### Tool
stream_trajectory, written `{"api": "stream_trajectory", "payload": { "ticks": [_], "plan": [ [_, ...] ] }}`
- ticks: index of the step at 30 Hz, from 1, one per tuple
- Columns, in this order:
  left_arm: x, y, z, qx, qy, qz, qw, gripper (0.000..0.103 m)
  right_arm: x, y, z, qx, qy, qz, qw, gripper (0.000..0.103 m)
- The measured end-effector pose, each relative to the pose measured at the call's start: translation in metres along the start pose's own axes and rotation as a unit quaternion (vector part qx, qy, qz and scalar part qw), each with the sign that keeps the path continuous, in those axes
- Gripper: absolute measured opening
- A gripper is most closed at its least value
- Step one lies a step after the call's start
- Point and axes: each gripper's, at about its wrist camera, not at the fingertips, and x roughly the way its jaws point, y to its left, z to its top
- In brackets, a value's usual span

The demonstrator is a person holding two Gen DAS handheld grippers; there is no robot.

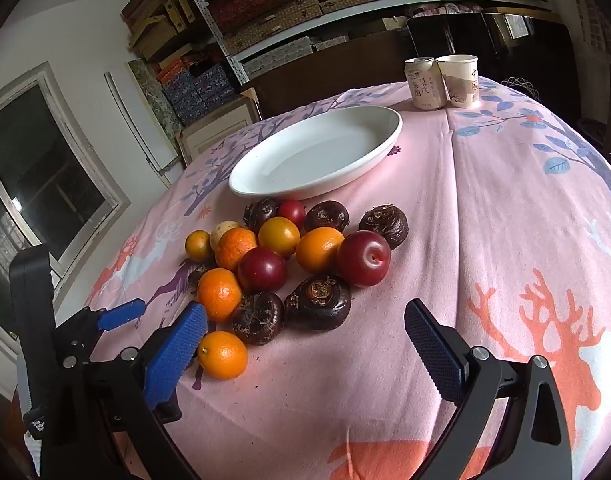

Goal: Organize fruits
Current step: 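Close the right gripper around the small orange at the pile's edge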

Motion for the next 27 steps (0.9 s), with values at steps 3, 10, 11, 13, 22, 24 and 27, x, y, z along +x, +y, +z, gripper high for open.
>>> {"api": "stream_trajectory", "payload": {
  "ticks": [3, 10, 11, 13, 22, 24, 27],
  "plan": [
    [0.006, -0.006, 0.000, 0.018, 0.017, -0.024, 0.9994, 0.099, 0.002, -0.002, -0.001, -0.008, 0.026, 0.010, 1.000, 0.099],
    [-0.004, -0.037, -0.006, 0.085, 0.021, -0.042, 0.9953, 0.099, -0.015, -0.020, -0.001, -0.024, 0.018, -0.001, 1.000, 0.099],
    [-0.003, -0.041, -0.005, 0.098, 0.009, -0.040, 0.9943, 0.099, -0.018, -0.027, 0.001, -0.013, 0.013, 0.004, 1.000, 0.099],
    [-0.006, -0.048, -0.006, 0.112, 0.009, -0.053, 0.9922, 0.099, -0.024, -0.041, 0.004, 0.018, 0.001, 0.017, 1.000, 0.099],
    [-0.007, -0.060, -0.003, 0.109, 0.003, -0.067, 0.9917, 0.099, -0.021, -0.037, 0.002, 0.005, 0.007, 0.016, 1.000, 0.095],
    [-0.003, -0.045, -0.007, 0.101, 0.021, -0.052, 0.9933, 0.099, -0.016, -0.013, -0.004, -0.060, 0.019, -0.002, 0.998, 0.087],
    [-0.003, -0.015, -0.016, 0.082, 0.038, -0.033, 0.9954, 0.099, -0.003, 0.012, -0.010, -0.122, 0.054, -0.014, 0.991, 0.075]
  ]
}}
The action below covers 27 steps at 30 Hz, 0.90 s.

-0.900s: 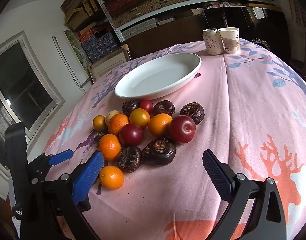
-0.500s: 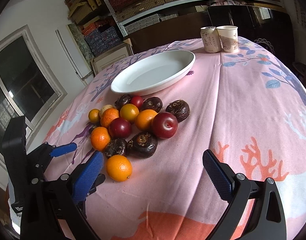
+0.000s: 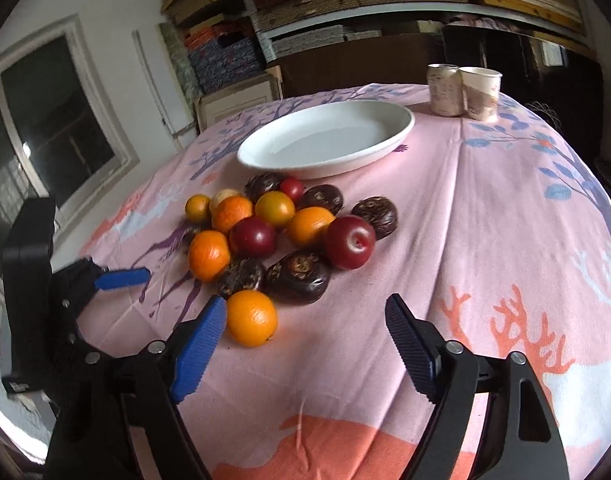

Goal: Organize fruits
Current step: 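Close the right gripper around the small orange at the pile's edge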

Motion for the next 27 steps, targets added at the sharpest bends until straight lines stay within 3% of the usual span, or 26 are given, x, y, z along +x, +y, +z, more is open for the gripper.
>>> {"api": "stream_trajectory", "payload": {
  "ticks": [4, 7, 11, 14, 18, 24, 27],
  "plan": [
    [-0.003, 0.030, -0.012, -0.030, 0.010, 0.009, 0.9995, 0.099, 0.018, 0.014, 0.002, -0.016, 0.037, 0.007, 0.999, 0.065],
    [-0.003, 0.040, -0.013, -0.051, 0.012, -0.011, 0.9985, 0.099, 0.028, 0.027, 0.004, -0.031, 0.055, 0.010, 0.998, 0.056],
    [-0.003, 0.036, -0.005, -0.047, 0.010, -0.016, 0.9987, 0.099, 0.040, 0.030, 0.008, -0.019, 0.071, 0.032, 0.997, 0.036],
    [-0.004, 0.033, 0.005, -0.045, 0.004, -0.020, 0.9988, 0.099, 0.035, 0.021, 0.008, 0.001, 0.065, 0.046, 0.997, 0.035],
    [-0.007, 0.026, 0.020, -0.044, -0.012, -0.046, 0.9979, 0.099, 0.010, -0.013, 0.009, 0.058, 0.017, 0.057, 0.997, 0.035],
    [-0.004, 0.005, 0.044, -0.024, -0.024, -0.065, 0.9973, 0.099, 0.003, -0.073, 0.006, 0.193, -0.003, 0.056, 0.980, 0.036],
    [0.005, 0.004, 0.050, -0.029, -0.014, -0.075, 0.9967, 0.085, 0.004, -0.074, 0.005, 0.199, -0.002, 0.062, 0.978, 0.036]
  ]
}}
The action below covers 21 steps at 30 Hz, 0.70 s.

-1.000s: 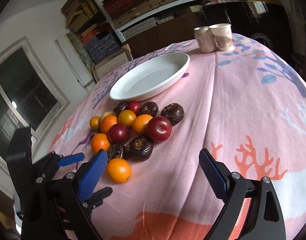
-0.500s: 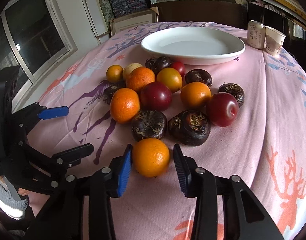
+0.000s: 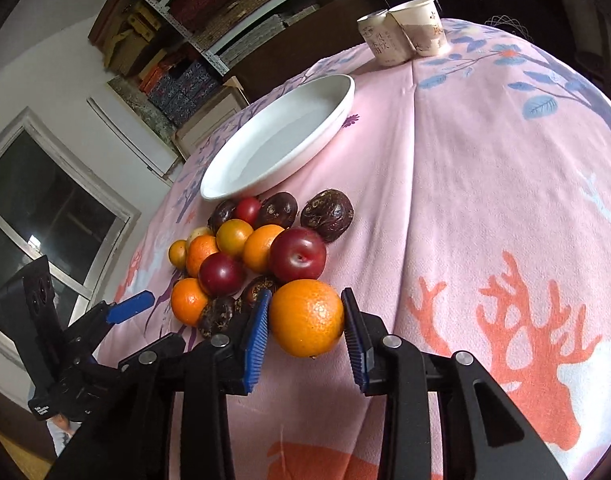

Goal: Organize fruits
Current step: 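Close the right gripper around the small orange at the pile's edge, then grasp a large orange from the pile with the left gripper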

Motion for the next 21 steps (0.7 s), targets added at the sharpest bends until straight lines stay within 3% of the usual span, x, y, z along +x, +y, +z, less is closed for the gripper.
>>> {"api": "stream_trajectory", "payload": {
  "ticks": [1, 5, 9, 11, 15, 18, 21],
  "plan": [
    [0.004, 0.002, 0.001, -0.004, 0.008, -0.003, 1.0000, 0.078, 0.000, 0.001, -0.001, -0.004, -0.002, 0.000, 1.000, 0.036],
    [0.015, 0.019, 0.003, -0.037, 0.013, 0.014, 0.9991, 0.079, -0.001, 0.006, -0.001, -0.013, -0.009, 0.006, 1.000, 0.038],
    [0.015, 0.043, -0.003, -0.072, 0.011, 0.019, 0.9972, 0.092, -0.003, 0.010, -0.002, -0.026, -0.013, 0.003, 1.000, 0.037],
    [0.011, 0.047, -0.011, -0.071, 0.012, 0.027, 0.9971, 0.097, -0.001, 0.013, -0.003, -0.039, -0.009, -0.006, 0.999, 0.037],
    [0.011, 0.039, -0.024, -0.055, 0.024, 0.035, 0.9976, 0.099, 0.005, 0.021, -0.007, -0.065, 0.005, -0.023, 0.998, 0.038],
    [0.018, 0.026, -0.021, -0.032, 0.031, 0.063, 0.9971, 0.098, 0.004, 0.024, -0.010, -0.078, 0.003, -0.041, 0.996, 0.045],
    [0.023, 0.017, -0.015, -0.027, 0.039, 0.047, 0.9978, 0.088, 0.003, 0.026, -0.012, -0.087, 0.005, -0.045, 0.995, 0.050]
  ]
}}
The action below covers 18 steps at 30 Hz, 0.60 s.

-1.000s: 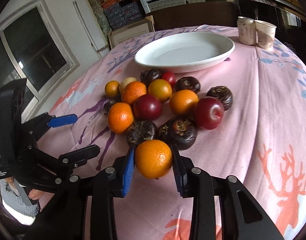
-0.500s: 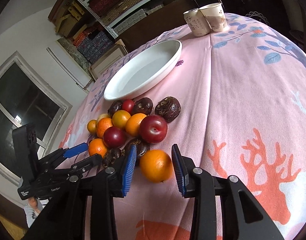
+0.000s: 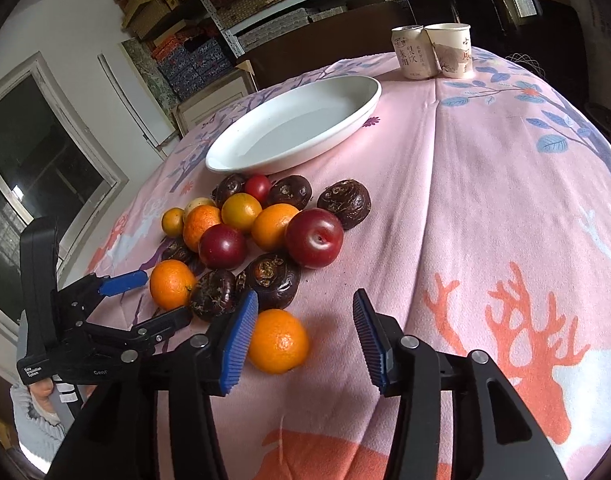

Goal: Organize fruits
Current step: 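Grasp a large orange from the pile with the left gripper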

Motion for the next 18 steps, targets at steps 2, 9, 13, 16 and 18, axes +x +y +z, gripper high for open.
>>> {"api": "stream_trajectory", "payload": {
  "ticks": [2, 9, 13, 16, 18],
  "plan": [
    [0.002, -0.004, 0.002, 0.003, 0.012, -0.023, 0.9997, 0.061, -0.002, 0.000, -0.002, -0.003, 0.002, 0.003, 1.000, 0.051],
    [-0.003, 0.004, 0.000, -0.020, -0.005, -0.059, 0.9981, 0.041, -0.010, 0.010, -0.012, -0.042, 0.001, 0.021, 0.999, 0.050],
    [-0.005, 0.009, -0.001, -0.029, -0.012, -0.068, 0.9972, 0.041, -0.006, 0.021, -0.015, -0.072, 0.014, 0.012, 0.997, 0.049],
    [-0.005, 0.009, -0.002, -0.030, -0.016, -0.070, 0.9970, 0.041, 0.003, 0.023, -0.015, -0.075, 0.035, 0.007, 0.996, 0.043],
    [-0.004, 0.008, -0.003, -0.026, -0.017, -0.066, 0.9973, 0.041, 0.009, 0.024, -0.014, -0.076, 0.047, 0.007, 0.996, 0.038]
  ]
}}
